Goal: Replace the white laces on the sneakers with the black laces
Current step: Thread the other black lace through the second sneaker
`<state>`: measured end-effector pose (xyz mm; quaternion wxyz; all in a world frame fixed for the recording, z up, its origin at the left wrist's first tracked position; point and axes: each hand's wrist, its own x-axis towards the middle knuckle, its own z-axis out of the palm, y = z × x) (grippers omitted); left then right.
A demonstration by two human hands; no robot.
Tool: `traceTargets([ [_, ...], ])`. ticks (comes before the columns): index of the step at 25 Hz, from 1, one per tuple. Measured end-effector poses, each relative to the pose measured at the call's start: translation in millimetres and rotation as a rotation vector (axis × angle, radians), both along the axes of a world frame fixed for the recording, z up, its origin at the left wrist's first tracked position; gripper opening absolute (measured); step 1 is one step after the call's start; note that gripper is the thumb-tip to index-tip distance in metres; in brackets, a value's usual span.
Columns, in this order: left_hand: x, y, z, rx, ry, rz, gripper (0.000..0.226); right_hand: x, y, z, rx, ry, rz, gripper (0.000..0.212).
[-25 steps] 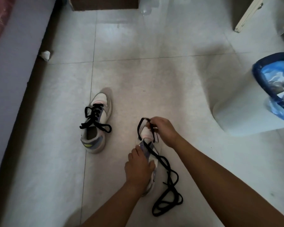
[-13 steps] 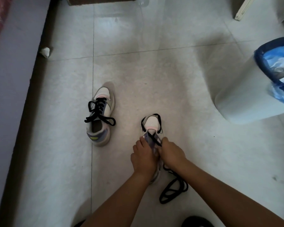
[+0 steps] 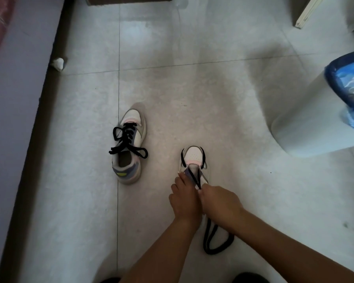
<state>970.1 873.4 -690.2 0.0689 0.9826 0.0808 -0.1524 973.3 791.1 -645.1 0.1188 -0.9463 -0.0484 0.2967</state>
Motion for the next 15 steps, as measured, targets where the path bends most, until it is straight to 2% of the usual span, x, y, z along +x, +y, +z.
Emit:
traceTargets([
  [2, 3, -1, -10, -0.060, 0.026, 0.041, 0.078, 30, -16, -14, 0.093, 0.010, -0.222, 0.035],
  [5, 1, -1, -23, -0.131, 0.026, 0.003, 0.076, 96, -45, -45, 0.234, -0.092, -0.586, 0.039],
  [8, 0, -2, -16, -0.084, -0.033, 0.022, 0.082, 126, -41, -68, 0.555, 0.143, -0.886, 0.037],
  [10, 1, -3, -8, -0.051, -0.094, 0.039, 0.087, 133, -32, -78, 0.529, 0.144, -0.893, 0.036],
  [12, 2, -4, -5, -0.051, -0.102, 0.009, 0.086, 139, -27, -79, 0.385, 0.028, -0.741, 0.037],
  [15, 0, -3, -5, -0.051, -0.088, -0.032, 0.082, 142, -26, -76, 0.240, 0.001, -0.518, 0.023],
])
